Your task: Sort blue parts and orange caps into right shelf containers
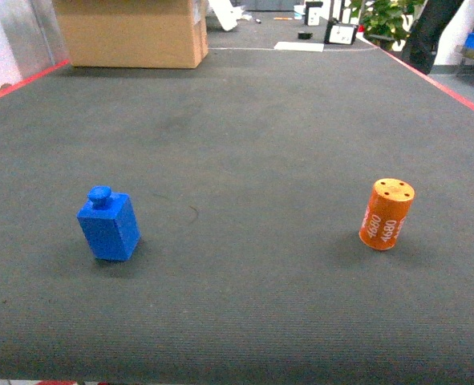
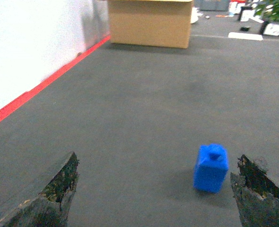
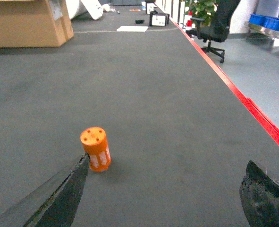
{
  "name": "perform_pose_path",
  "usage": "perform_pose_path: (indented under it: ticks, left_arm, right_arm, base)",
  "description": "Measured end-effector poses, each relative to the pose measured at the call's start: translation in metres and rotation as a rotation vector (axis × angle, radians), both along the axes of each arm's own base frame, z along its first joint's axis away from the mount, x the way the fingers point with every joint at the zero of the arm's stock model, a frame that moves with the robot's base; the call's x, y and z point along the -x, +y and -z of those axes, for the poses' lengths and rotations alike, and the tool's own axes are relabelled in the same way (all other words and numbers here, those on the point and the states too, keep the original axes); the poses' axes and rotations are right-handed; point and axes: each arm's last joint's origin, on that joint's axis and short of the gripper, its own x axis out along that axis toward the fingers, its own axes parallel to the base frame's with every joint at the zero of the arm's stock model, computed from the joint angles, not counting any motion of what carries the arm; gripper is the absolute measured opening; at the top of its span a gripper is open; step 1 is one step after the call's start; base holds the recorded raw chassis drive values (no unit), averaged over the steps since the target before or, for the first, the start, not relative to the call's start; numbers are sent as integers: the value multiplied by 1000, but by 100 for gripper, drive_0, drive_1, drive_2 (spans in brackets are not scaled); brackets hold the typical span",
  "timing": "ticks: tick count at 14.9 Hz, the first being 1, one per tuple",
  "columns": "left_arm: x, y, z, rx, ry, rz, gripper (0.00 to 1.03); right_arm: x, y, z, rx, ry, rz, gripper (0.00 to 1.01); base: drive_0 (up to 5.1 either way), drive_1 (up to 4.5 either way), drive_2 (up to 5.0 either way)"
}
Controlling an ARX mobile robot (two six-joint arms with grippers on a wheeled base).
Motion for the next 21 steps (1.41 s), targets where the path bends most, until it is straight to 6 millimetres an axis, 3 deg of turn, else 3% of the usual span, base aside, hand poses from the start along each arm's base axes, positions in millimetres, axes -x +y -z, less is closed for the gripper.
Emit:
perform_pose_path:
  ticks: [2, 3, 5, 8, 15, 21]
  left_arm:
    - [-42, -10, -15, 24, -19, 97, 98]
    - [-64, -16, -13, 36, 27, 143, 98]
    - [-101, -25, 3, 51, 145, 191, 98]
    - [-130, -37, 22, 47, 225, 233, 98]
    - [-159, -51, 70, 88, 330, 255, 98]
    - [-171, -55, 90, 70, 351, 260, 98]
  right_arm:
    - [-39, 11, -18, -22, -35, -82, 98]
    - [-62, 19, -19, -22, -15, -116, 98]
    - [-107, 34, -10, -1, 43, -156, 98]
    - [-145, 45, 9, 31, 120, -178, 98]
    - [-182, 68, 40, 42, 187, -219, 98]
    - [-195, 71, 59, 48, 223, -211, 98]
  base:
    - [0, 0, 0]
    - [0, 0, 0]
    - [0, 0, 0]
    - [0, 0, 0]
    - [0, 0, 0]
    - [0, 0, 0]
